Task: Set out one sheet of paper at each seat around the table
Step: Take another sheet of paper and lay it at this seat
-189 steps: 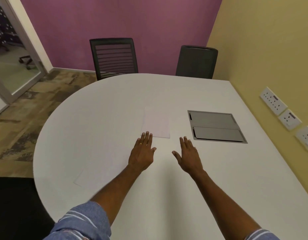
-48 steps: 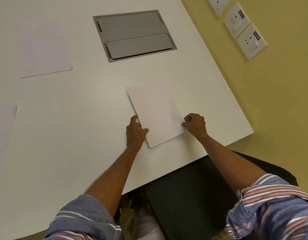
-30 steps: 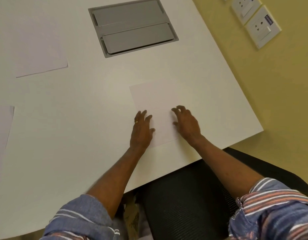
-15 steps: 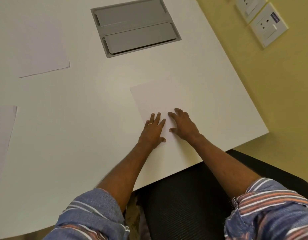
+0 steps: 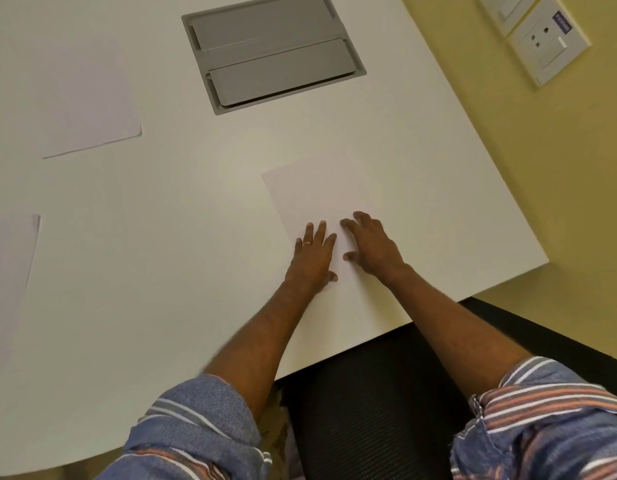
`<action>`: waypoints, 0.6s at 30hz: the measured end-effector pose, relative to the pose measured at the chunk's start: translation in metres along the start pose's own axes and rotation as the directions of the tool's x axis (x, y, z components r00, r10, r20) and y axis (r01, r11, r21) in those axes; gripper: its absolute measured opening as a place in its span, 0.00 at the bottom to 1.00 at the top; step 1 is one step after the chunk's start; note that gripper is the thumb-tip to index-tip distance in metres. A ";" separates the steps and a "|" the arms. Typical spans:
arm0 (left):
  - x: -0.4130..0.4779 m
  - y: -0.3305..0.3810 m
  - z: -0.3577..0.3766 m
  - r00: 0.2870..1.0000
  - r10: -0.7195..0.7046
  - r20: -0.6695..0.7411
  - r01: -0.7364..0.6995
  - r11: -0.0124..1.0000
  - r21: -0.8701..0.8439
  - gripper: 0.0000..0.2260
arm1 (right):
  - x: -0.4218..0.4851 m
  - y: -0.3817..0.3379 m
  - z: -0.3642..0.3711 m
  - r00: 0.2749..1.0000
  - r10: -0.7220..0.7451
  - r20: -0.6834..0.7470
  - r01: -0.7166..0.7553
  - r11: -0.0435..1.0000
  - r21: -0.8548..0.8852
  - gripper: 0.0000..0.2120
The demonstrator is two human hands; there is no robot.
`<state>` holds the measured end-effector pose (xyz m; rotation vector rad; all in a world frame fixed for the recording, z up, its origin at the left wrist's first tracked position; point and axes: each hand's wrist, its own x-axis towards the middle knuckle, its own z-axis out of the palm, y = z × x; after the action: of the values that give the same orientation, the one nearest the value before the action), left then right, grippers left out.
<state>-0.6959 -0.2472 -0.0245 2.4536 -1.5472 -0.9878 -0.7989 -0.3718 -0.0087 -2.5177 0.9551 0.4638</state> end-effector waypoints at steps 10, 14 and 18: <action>0.000 0.002 0.002 1.000 -0.022 -0.003 0.022 1.000 -0.018 0.43 | -0.002 -0.001 0.000 1.000 0.005 0.006 -0.005 0.999 0.031 0.37; 0.000 0.002 0.001 1.000 -0.024 0.004 0.024 1.000 -0.011 0.43 | -0.003 -0.001 -0.001 1.000 0.002 0.013 -0.002 1.000 0.009 0.37; 0.003 0.000 -0.005 0.999 -0.009 0.044 0.008 1.000 0.024 0.43 | -0.003 -0.003 -0.003 1.000 0.009 0.003 -0.008 0.999 -0.046 0.36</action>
<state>-0.6924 -0.2508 -0.0218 2.4724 -1.5714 -1.0375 -0.7986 -0.3691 -0.0040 -2.5539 0.9648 0.4984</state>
